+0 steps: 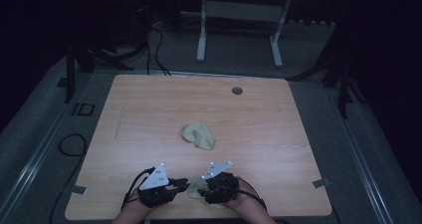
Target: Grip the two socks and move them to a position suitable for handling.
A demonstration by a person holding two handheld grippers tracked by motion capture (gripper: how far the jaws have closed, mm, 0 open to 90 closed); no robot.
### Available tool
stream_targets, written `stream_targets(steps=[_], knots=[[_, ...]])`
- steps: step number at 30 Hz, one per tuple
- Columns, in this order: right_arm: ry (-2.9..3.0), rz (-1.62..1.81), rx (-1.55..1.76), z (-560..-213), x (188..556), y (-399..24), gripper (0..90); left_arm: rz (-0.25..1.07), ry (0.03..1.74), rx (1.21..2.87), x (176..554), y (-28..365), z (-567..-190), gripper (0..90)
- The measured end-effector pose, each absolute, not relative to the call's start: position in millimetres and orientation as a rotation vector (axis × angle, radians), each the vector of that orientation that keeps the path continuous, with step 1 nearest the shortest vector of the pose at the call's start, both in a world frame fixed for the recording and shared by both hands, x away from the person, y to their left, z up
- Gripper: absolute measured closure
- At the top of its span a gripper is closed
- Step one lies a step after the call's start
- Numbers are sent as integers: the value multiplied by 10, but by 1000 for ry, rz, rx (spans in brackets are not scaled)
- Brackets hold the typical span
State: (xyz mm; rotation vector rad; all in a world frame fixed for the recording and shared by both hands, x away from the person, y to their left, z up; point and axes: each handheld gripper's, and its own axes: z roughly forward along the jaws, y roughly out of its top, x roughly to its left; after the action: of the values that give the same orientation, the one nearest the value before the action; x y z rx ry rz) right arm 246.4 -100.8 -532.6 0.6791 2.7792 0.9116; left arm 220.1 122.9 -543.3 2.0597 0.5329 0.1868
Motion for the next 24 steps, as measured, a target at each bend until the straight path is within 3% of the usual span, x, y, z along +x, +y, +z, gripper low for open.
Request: stream_targets(steps=[2, 6, 11, 12, 13, 24], knots=[[2785, 906, 682, -5361, 2448, -1009, 585, 168, 528, 2104, 2229, 1161, -5468, 883], [2790, 898, 685, -5408, 2434, -1016, 604, 152, 532, 2181, 2309, 1058, -5587, 893], [2788, 876, 698, -5440, 2465, -1042, 735, 174, 532, 2284, 2382, 977, -5706, 893], [2810, 860, 688, -5458, 2470, -1057, 816, 168, 544, 2280, 2387, 973, -5704, 894], [2813, 868, 698, -5455, 2467, -1063, 831, 177, 541, 2288, 2385, 967, -5699, 894], [2712, 1026, 839, -5151, 2577, -1497, 842, 171, 526, 2275, 2400, 984, -5715, 895]])
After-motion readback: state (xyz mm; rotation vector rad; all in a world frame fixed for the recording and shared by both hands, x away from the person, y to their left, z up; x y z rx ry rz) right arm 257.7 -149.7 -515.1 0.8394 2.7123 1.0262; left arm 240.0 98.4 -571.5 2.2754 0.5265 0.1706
